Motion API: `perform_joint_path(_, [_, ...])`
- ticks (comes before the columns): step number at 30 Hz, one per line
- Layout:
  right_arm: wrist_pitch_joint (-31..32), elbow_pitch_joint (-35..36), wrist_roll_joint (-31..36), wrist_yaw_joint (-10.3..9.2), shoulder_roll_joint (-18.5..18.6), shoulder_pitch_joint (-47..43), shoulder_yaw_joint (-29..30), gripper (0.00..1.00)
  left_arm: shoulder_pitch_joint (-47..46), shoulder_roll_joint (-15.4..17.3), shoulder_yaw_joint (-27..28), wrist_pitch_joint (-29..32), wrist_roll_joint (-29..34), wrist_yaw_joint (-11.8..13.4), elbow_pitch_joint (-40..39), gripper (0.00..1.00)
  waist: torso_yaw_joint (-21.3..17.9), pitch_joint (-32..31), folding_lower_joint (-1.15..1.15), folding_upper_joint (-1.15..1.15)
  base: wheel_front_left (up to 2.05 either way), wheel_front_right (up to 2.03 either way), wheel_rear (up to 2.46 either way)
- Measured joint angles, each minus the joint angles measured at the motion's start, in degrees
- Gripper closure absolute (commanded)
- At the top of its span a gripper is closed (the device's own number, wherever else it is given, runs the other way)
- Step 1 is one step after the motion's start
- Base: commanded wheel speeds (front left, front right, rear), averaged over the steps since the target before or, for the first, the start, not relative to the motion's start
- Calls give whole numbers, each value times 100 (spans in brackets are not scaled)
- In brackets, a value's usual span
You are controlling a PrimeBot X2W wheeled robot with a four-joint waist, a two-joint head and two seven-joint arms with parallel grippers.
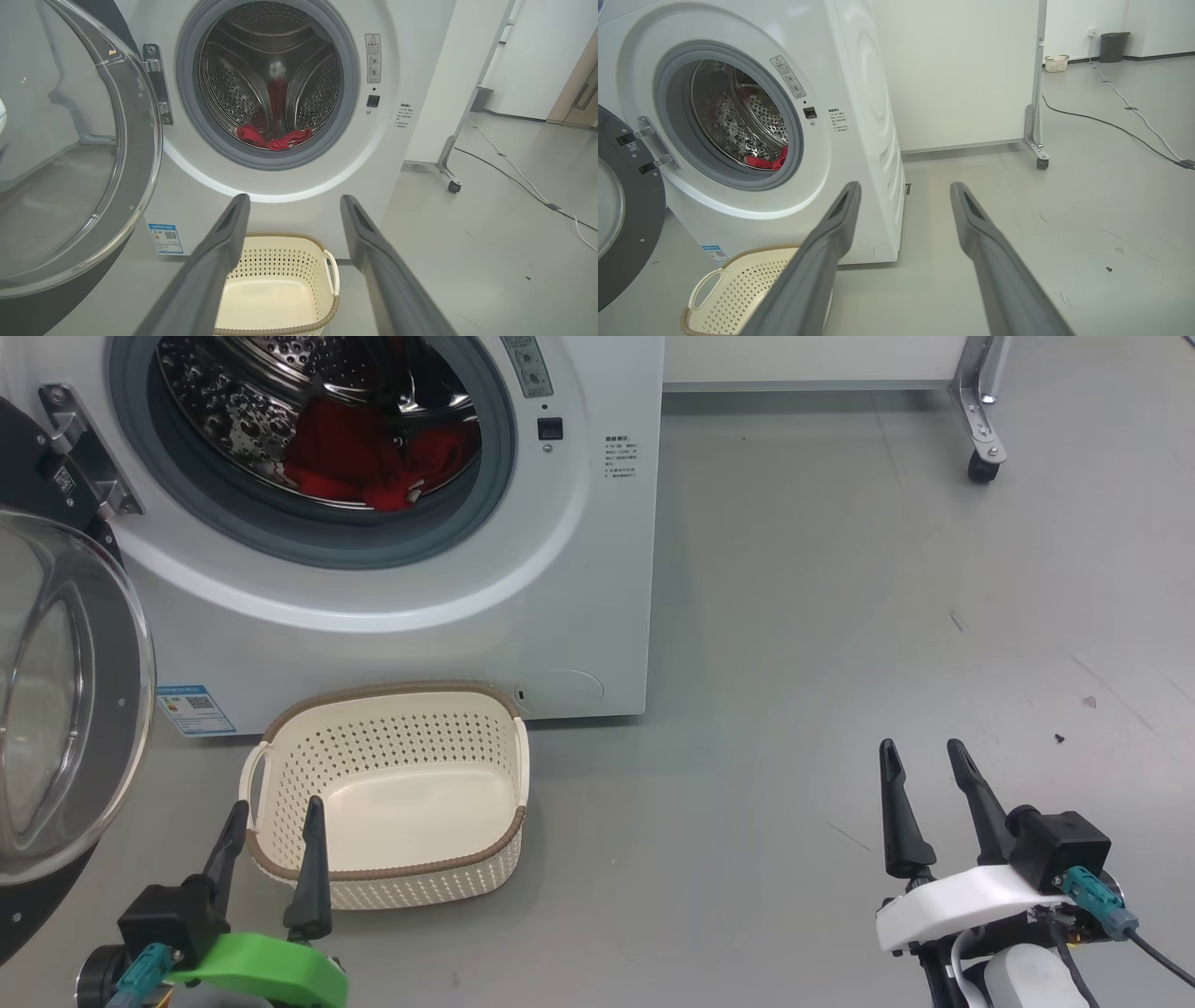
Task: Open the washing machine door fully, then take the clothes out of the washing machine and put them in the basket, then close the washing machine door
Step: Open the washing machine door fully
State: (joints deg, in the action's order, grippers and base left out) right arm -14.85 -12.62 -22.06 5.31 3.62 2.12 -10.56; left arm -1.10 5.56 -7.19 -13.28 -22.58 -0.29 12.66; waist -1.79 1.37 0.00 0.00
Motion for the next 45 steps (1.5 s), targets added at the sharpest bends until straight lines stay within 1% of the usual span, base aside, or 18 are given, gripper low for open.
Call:
perform_joint_path(9, [0,20,1,0,-1,-5,12,0,4,-4,-9,-48,19,0,-30,0,20,14,0,0,0,0,0])
perform_joint_path(15, [0,20,1,0,-3,-5,14,0,10,18,-45,-49,143,0,-45,0,27,17,0,0,0,0,0])
perform_joint_path(40, [0,-10,52,8,-10,-29,5,0,124,2,-41,-92,142,-1,-19,0,28,-68,0,0,0,0,0])
perform_joint_path(45, [0,-18,52,9,-10,-32,-14,0,136,-2,-57,-92,78,-38,-16,0,23,-85,0,0,0,0,0])
